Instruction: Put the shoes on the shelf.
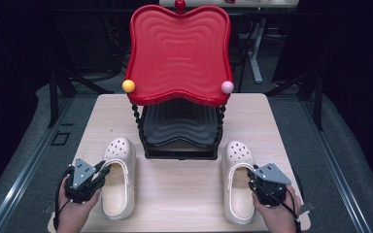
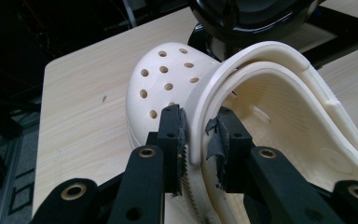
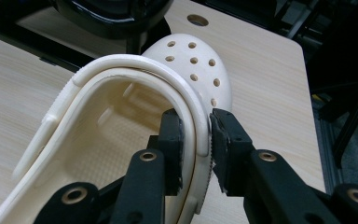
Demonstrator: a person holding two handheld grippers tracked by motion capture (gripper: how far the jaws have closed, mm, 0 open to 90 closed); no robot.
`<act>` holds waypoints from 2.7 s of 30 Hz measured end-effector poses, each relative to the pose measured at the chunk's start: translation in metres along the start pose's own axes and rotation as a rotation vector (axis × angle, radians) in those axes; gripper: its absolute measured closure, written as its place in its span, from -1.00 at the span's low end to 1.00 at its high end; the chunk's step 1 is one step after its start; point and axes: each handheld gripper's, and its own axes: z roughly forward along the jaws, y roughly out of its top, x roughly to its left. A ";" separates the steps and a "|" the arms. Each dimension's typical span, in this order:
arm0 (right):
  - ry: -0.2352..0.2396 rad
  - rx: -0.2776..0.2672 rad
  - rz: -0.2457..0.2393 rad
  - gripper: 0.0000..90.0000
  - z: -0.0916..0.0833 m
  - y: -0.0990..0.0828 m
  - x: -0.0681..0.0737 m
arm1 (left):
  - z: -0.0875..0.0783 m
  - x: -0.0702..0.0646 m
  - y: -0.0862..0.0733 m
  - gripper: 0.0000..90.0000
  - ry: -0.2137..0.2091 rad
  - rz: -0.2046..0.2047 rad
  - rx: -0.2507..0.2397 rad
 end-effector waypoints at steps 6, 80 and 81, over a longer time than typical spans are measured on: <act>0.007 -0.030 -0.025 0.64 -0.014 0.010 0.005 | -0.016 -0.003 0.011 0.66 -0.016 0.032 -0.029; 0.135 -0.165 -0.067 0.65 0.029 0.113 0.065 | 0.049 -0.062 0.116 0.68 -0.146 0.190 -0.138; 0.132 -0.165 -0.067 0.65 0.030 0.114 0.064 | 0.051 -0.062 0.117 0.68 -0.146 0.186 -0.141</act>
